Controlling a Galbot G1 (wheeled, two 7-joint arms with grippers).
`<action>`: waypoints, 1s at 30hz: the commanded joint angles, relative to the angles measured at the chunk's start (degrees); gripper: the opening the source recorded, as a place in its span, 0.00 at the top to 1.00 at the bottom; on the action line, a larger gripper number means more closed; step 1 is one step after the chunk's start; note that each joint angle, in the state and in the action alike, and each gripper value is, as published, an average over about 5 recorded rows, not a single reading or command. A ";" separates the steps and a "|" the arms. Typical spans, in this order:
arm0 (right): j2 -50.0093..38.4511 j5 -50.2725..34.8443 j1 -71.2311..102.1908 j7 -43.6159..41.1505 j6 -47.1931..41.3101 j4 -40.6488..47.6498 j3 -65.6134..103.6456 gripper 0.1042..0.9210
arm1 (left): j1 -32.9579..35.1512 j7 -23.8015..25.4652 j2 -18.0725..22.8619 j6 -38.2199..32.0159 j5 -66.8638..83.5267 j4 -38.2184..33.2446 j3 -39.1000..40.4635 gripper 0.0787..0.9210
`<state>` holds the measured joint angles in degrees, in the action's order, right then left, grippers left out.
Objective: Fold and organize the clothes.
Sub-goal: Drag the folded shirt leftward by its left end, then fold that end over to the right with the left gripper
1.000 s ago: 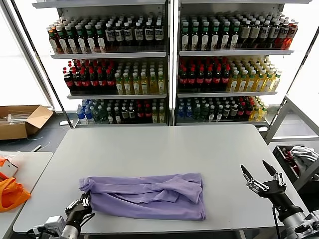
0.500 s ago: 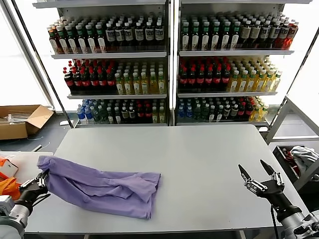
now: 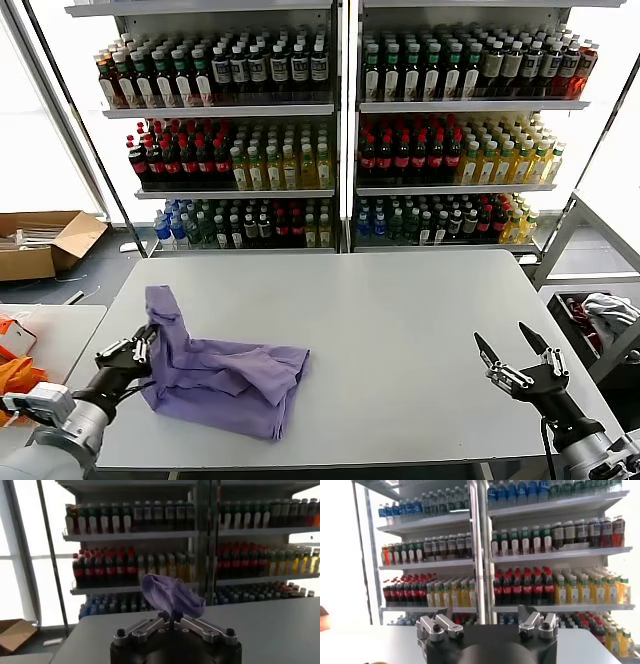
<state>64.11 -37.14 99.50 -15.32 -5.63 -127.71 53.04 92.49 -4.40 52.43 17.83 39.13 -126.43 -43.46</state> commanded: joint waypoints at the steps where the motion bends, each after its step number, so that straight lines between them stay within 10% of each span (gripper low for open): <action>1: 0.30 0.23 1.01 -0.03 -0.19 -1.61 0.48 0.12 | -1.75 1.34 4.26 0.17 -14.10 -2.86 22.71 0.98; 16: 1.91 3.58 2.16 -0.88 0.96 -2.56 -0.54 0.12 | -6.39 -2.19 14.51 5.88 -16.40 5.02 31.12 0.98; 30: 2.95 2.78 2.91 -1.70 2.07 -3.81 -1.25 0.12 | -2.74 -6.86 6.61 11.67 -5.30 -15.52 11.18 0.61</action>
<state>66.64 -34.84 102.22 -16.80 -4.10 -131.19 52.43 88.34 -7.39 62.65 25.11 25.65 -129.04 -19.59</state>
